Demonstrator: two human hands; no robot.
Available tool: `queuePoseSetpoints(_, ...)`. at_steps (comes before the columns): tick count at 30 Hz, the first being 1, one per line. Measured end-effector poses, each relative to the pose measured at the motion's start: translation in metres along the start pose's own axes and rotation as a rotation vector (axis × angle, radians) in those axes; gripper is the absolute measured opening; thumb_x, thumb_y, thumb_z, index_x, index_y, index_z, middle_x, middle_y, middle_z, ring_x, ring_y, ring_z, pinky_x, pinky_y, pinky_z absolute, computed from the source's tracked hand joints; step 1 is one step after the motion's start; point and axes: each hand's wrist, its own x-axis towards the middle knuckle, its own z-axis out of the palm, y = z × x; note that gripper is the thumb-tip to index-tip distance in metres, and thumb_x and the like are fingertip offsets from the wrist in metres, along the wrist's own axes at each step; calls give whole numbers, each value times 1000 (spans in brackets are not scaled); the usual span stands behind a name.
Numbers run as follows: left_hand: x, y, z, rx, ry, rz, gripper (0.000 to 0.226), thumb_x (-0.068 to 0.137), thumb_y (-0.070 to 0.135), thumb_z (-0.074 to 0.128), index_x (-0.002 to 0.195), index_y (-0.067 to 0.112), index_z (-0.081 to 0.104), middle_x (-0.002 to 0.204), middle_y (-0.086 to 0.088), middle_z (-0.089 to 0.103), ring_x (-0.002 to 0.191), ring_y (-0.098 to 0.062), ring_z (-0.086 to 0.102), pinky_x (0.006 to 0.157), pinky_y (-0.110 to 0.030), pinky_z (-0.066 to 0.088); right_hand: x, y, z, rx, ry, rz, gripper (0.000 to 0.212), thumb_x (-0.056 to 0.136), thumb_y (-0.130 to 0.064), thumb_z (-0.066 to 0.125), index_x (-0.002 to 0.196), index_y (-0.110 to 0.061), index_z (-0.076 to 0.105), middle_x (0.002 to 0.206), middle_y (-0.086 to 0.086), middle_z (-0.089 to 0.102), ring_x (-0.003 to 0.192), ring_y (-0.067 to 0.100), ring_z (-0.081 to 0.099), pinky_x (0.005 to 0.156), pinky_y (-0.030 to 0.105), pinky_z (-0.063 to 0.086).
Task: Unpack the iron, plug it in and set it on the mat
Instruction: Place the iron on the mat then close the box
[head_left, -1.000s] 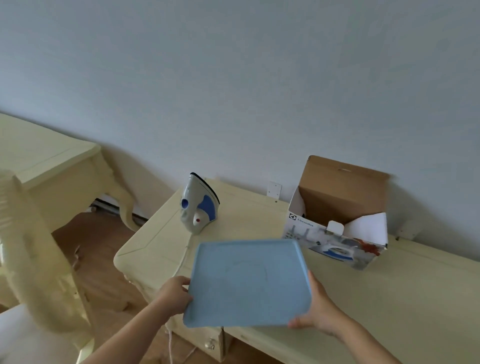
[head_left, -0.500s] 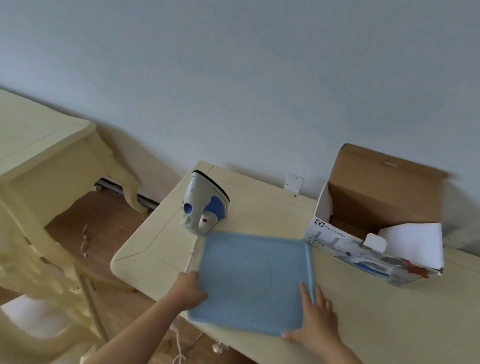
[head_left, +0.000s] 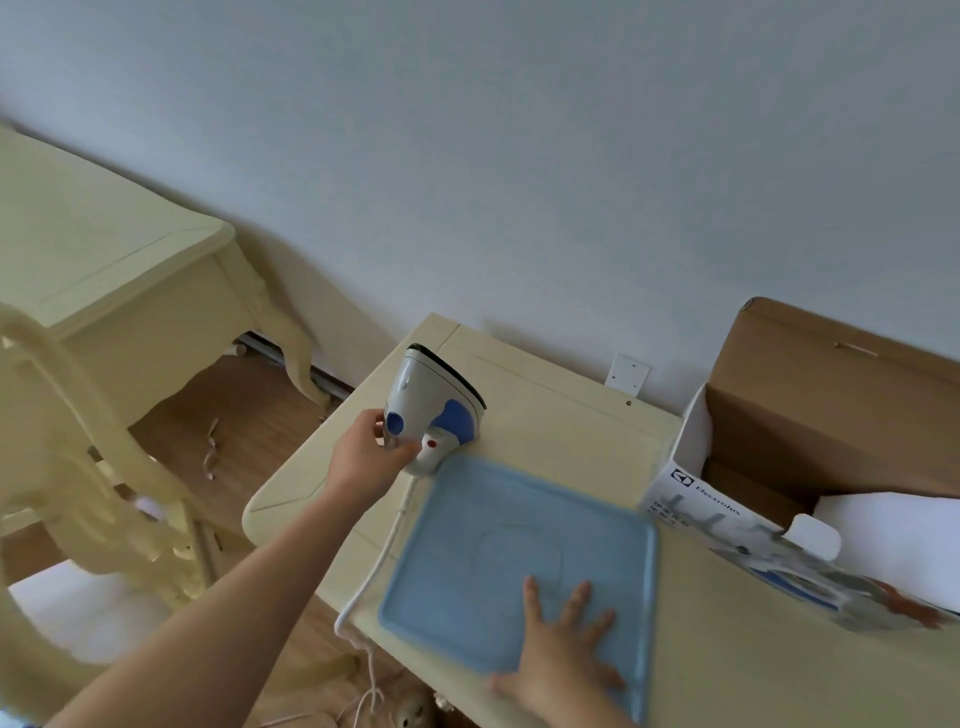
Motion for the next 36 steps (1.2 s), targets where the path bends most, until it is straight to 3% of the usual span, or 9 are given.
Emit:
queuePoseSetpoints(8,28,-3,-4,48,-128,20,39,72,22,72,103,9,51,93,-10,57,77,-23,52,55,-27,41,-1,-4,3,-105,40,-1,115,67,-67,64,141,-44,-21,151,19,-30,140,48,-13,96,70,32)
queuePoseSetpoints(12,39,-18,-34,72,-127,67,36,74,19,71,102,12,50,87,-6,55,73,-21,52,58,-32,46,1,-19,2,-208,32,-82,114,66,-68,64,142,-44,-18,151,19,-30,140,47,-14,98,69,28)
queuePoseSetpoints(16,49,-33,-74,29,-72,40,38,73,17,71,105,11,50,92,-9,58,83,-30,60,72,-49,56,11,-32,-8,-327,37,-179,114,65,-62,70,143,-46,-12,152,15,-30,141,43,-19,103,68,21)
queuePoseSetpoints(21,57,-39,-122,-6,-11,108,38,71,17,73,103,12,52,91,-8,61,80,-26,61,65,-42,54,31,-66,-41,-525,78,-289,112,64,-48,77,142,-51,-4,157,6,-21,143,39,-14,105,70,2)
queuePoseSetpoints(23,55,-39,-134,18,-14,161,37,71,18,72,101,12,52,87,-6,61,76,-22,59,59,-34,50,37,-84,-54,-579,113,-268,103,72,-42,73,143,-50,-2,158,5,-19,143,40,-13,104,73,0)
queuePoseSetpoints(27,51,-41,-137,23,-45,193,36,70,19,71,101,12,52,86,-4,59,77,-22,58,60,-33,49,34,-121,-59,-474,199,-181,56,96,-27,38,144,-43,15,159,8,-11,142,44,-7,107,71,3)
queuePoseSetpoints(29,49,-41,-133,33,-63,194,38,71,20,72,102,12,52,87,-2,58,76,-18,56,59,-28,46,23,-134,-42,-355,189,-155,63,90,-33,45,145,-40,14,158,10,-11,142,46,-6,105,71,9)
queuePoseSetpoints(33,46,-43,-122,72,-104,185,36,72,21,72,101,12,52,79,3,52,67,-10,49,53,-21,39,5,-145,13,-237,161,-136,93,75,-71,45,147,-34,0,157,13,-13,141,46,-5,103,65,19)
queuePoseSetpoints(36,46,-43,-112,73,-123,195,36,72,22,72,101,12,52,78,5,51,67,-8,48,53,-20,38,14,-146,16,-215,200,-175,102,70,-75,48,147,-30,-1,156,18,-13,139,50,-7,111,59,14)
